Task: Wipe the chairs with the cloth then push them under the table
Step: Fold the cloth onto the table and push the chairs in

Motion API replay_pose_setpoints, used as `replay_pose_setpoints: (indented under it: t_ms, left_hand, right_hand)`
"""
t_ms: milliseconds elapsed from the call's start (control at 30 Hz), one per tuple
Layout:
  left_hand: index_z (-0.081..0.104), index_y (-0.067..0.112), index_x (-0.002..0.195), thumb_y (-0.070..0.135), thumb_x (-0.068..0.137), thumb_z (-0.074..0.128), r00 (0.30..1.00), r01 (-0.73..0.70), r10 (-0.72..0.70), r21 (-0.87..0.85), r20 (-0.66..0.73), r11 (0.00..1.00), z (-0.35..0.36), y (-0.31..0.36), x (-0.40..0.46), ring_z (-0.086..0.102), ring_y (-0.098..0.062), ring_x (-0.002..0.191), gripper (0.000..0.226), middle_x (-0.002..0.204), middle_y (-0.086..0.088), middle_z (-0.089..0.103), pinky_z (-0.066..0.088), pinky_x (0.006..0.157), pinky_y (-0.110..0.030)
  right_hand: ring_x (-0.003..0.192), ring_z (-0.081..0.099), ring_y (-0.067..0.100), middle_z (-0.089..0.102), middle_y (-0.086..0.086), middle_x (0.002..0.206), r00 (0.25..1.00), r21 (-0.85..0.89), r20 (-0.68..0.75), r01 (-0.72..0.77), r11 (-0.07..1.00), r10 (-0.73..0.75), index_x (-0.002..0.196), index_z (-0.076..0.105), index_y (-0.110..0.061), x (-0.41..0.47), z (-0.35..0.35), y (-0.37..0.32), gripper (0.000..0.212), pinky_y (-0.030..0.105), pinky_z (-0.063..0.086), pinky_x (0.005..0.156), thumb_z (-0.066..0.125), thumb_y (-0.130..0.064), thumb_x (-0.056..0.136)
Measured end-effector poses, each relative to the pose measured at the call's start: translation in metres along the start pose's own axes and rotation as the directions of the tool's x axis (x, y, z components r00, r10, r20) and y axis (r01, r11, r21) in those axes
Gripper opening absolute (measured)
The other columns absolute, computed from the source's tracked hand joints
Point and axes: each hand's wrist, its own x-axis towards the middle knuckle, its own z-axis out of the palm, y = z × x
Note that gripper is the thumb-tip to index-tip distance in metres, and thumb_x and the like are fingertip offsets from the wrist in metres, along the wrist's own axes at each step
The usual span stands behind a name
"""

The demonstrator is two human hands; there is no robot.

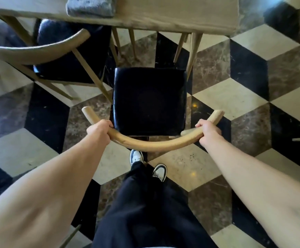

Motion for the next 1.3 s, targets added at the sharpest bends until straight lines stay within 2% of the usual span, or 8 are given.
replay_pose_setpoints:
  t_ms: [133, 333, 433, 600, 733, 900, 1133, 1300]
  left_hand:
    - [0.056, 0.01, 0.101, -0.006, 0.069, 0.067, 0.998, -0.05, 0.053, -0.066, 0.035, 0.997, 0.005, 0.005, -0.001, 0.064, -0.029, 0.082, 0.038, 0.095, -0.012, 0.063, 0.057, 0.071, -0.041]
    - [0.053, 0.017, 0.088, -0.002, 0.074, 0.071, 0.993, -0.057, 0.057, -0.001, 0.107, 0.998, 0.017, 0.04, 0.008, 0.066, -0.036, 0.098, 0.03, 0.108, -0.016, 0.064, 0.055, 0.088, -0.06]
    - [0.056, 0.015, 0.103, 0.001, 0.073, 0.075, 0.992, -0.068, 0.066, 0.017, 0.103, 0.998, 0.031, 0.066, 0.013, 0.065, -0.035, 0.098, 0.039, 0.107, -0.015, 0.062, 0.055, 0.088, -0.058]
    - [0.058, 0.012, 0.098, 0.003, 0.07, 0.078, 0.984, -0.111, 0.105, 0.034, 0.144, 0.993, 0.065, 0.12, 0.02, 0.067, -0.032, 0.091, 0.035, 0.094, -0.013, 0.066, 0.058, 0.087, -0.052]
    - [0.06, 0.012, 0.109, 0.008, 0.071, 0.08, 0.975, -0.148, 0.138, 0.041, 0.173, 0.988, 0.091, 0.16, 0.023, 0.067, -0.031, 0.093, 0.044, 0.098, -0.012, 0.066, 0.058, 0.088, -0.048]
    - [0.06, 0.011, 0.112, 0.01, 0.07, 0.082, 0.968, -0.169, 0.156, 0.052, 0.196, 0.984, 0.114, 0.196, 0.037, 0.067, -0.03, 0.095, 0.047, 0.106, -0.012, 0.068, 0.058, 0.088, -0.047]
    - [0.06, 0.011, 0.116, 0.02, 0.073, 0.084, 0.966, -0.181, 0.167, 0.053, 0.196, 0.982, 0.141, 0.229, 0.048, 0.068, -0.03, 0.094, 0.051, 0.104, -0.011, 0.069, 0.058, 0.087, -0.048]
    - [0.053, 0.013, 0.109, 0.027, 0.072, 0.086, 0.975, -0.175, 0.161, 0.083, 0.153, 0.981, 0.149, 0.24, 0.052, 0.066, -0.028, 0.088, 0.052, 0.095, -0.01, 0.064, 0.059, 0.085, -0.049]
  right_hand:
    - [0.082, 0.056, 0.028, 0.059, 0.009, 0.097, 1.0, 0.053, 0.014, 0.016, 0.998, -0.017, 0.111, 0.053, -0.014, 0.0, 0.004, -0.007, 0.053, 0.037, 0.04, 0.056, 0.08, -0.015, 0.066]
    - [0.081, 0.056, 0.026, 0.059, 0.009, 0.095, 0.997, 0.098, 0.019, 0.076, 0.992, -0.078, 0.11, 0.054, -0.011, -0.008, 0.025, -0.033, 0.051, 0.033, 0.039, 0.053, 0.08, -0.013, 0.067]
    - [0.082, 0.055, 0.027, 0.058, 0.009, 0.096, 0.996, 0.127, 0.026, 0.081, 0.989, -0.085, 0.113, 0.053, -0.011, -0.007, 0.038, -0.052, 0.052, 0.035, 0.042, 0.058, 0.08, -0.013, 0.069]
    - [0.087, 0.057, 0.029, 0.057, 0.008, 0.094, 0.995, 0.148, -0.009, 0.097, 0.984, -0.097, 0.113, 0.054, -0.007, -0.005, 0.067, -0.105, 0.048, 0.04, 0.047, 0.079, 0.077, -0.009, 0.071]
    - [0.078, 0.053, 0.023, 0.054, 0.006, 0.09, 0.992, 0.165, -0.042, 0.124, 0.979, -0.118, 0.109, 0.052, -0.008, -0.001, 0.086, -0.144, 0.044, 0.037, 0.047, 0.069, 0.077, -0.01, 0.073]
    - [0.081, 0.058, 0.023, 0.058, 0.007, 0.092, 0.991, 0.2, -0.035, 0.135, 0.97, -0.131, 0.106, 0.056, -0.006, 0.007, 0.109, -0.177, 0.04, 0.038, 0.054, 0.08, 0.077, -0.006, 0.072]
    - [0.07, 0.056, 0.018, 0.058, 0.005, 0.081, 0.985, 0.248, -0.067, 0.168, 0.954, -0.157, 0.076, 0.055, -0.009, 0.01, 0.134, -0.219, 0.02, 0.031, 0.047, 0.055, 0.073, -0.001, 0.073]
    - [0.076, 0.056, 0.02, 0.057, 0.006, 0.085, 0.986, 0.216, -0.061, 0.163, 0.963, -0.153, 0.082, 0.055, -0.008, 0.012, 0.137, -0.225, 0.018, 0.035, 0.052, 0.068, 0.072, -0.004, 0.076]
